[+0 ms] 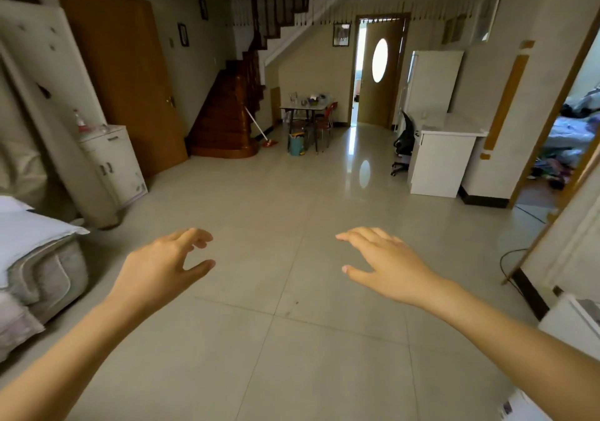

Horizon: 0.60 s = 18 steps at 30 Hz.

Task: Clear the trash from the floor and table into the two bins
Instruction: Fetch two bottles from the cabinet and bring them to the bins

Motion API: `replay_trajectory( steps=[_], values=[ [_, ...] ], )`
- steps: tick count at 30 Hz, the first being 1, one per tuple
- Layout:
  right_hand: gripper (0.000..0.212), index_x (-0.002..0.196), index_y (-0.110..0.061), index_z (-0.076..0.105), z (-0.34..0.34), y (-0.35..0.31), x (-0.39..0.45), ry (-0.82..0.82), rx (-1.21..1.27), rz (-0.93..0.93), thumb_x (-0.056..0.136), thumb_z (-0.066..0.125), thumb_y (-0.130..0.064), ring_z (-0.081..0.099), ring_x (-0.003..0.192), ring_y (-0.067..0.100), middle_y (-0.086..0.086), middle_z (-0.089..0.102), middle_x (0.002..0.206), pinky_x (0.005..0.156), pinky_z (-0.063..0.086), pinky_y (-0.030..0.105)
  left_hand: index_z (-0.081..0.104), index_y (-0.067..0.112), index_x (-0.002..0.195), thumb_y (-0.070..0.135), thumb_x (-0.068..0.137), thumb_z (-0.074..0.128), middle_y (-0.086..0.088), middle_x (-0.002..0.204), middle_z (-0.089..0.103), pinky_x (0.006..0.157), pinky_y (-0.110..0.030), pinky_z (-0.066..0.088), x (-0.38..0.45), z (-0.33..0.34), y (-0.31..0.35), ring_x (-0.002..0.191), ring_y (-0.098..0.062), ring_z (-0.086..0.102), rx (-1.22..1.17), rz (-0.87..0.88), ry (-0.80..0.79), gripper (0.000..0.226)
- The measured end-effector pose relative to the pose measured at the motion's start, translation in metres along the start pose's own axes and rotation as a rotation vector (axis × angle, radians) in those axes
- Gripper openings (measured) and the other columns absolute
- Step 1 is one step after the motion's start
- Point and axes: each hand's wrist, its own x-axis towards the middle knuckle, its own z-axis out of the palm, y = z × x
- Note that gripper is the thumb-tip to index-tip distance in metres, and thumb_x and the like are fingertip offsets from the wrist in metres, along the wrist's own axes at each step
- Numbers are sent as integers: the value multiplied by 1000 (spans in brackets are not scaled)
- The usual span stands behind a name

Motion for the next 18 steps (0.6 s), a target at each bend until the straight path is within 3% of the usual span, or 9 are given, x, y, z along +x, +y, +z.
replay_trajectory(
  steps=[8, 14, 18],
  values=[
    [54, 144, -35, 29, 30, 37, 128, -26, -8, -145, 93, 47, -43, 29, 135, 10, -17, 32, 146, 104, 30, 30, 51, 38, 118, 57, 81, 61, 18, 109, 63, 67, -29, 56, 85, 40, -32, 93, -6, 63, 37, -128, -30, 42],
    [54, 143, -36, 29, 56, 63, 243, -49, 10, -171, 93, 47, -44, 31, 134, 10, -17, 34, 145, 102, 31, 30, 52, 36, 120, 55, 82, 61, 15, 111, 63, 63, -20, 51, 171, 78, -78, 94, -5, 62, 58, -153, -57, 43],
    [54, 143, -36, 28, 61, 89, 304, -83, -23, -188, 93, 46, -44, 31, 133, 8, -18, 34, 144, 102, 30, 29, 54, 33, 119, 51, 83, 63, 13, 111, 64, 65, -22, 52, 230, 101, -106, 95, -8, 63, 25, -160, -47, 42]
  ],
)
